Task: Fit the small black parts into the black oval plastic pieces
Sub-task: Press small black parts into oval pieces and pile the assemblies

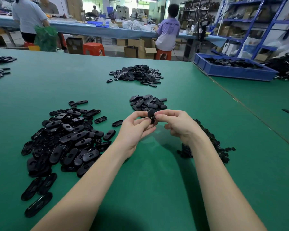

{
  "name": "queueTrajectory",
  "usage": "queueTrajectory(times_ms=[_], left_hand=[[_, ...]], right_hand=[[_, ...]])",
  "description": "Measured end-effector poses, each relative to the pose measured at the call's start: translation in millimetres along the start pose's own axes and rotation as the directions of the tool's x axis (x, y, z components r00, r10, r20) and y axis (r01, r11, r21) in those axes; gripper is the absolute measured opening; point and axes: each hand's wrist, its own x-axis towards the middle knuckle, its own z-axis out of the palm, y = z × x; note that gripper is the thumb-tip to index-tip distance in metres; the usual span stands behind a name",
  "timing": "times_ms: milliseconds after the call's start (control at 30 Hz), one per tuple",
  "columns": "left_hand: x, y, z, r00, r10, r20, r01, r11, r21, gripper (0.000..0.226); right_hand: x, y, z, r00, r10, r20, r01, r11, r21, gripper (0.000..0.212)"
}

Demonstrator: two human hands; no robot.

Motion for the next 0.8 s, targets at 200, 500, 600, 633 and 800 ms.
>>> queueTrajectory(times_ms=[200,500,600,633,800], left_hand=[[1.6,-2.9,-2.4,0.998,0.058,-0.033,-0.053,0.989,0.137,0.017],[1.4,-6.9,-4.9,0.976,0.21,-0.055,-0.189,0.946,0.263,0.017],[2.0,-7.9,-5.6,0.965,0.255,-0.056,-0.226,0.924,0.308,0.018],[2.1,-8.2,-6.1,0.963,0.264,-0.058,-0.233,0.918,0.322,0.019],[3.5,-9.6,-10.5,0.949,0.306,-0.071,-0.25,0.873,0.418,0.018]], right_hand=[[-2.0,-1.5,3.8,0.997,-0.004,-0.074,0.004,1.0,0.003,0.006],[-3.6,-2.6,10.7,0.996,-0.027,-0.086,0.027,1.0,-0.001,0.002],[-3.4,-3.1,12.1,0.995,-0.026,-0.097,0.028,0.999,0.025,0.005],[-3.2,-3.2,12.6,0.995,-0.024,-0.1,0.027,0.999,0.029,0.005],[-3.2,-3.2,15.5,0.995,-0.027,-0.099,0.029,0.999,0.018,0.002]])
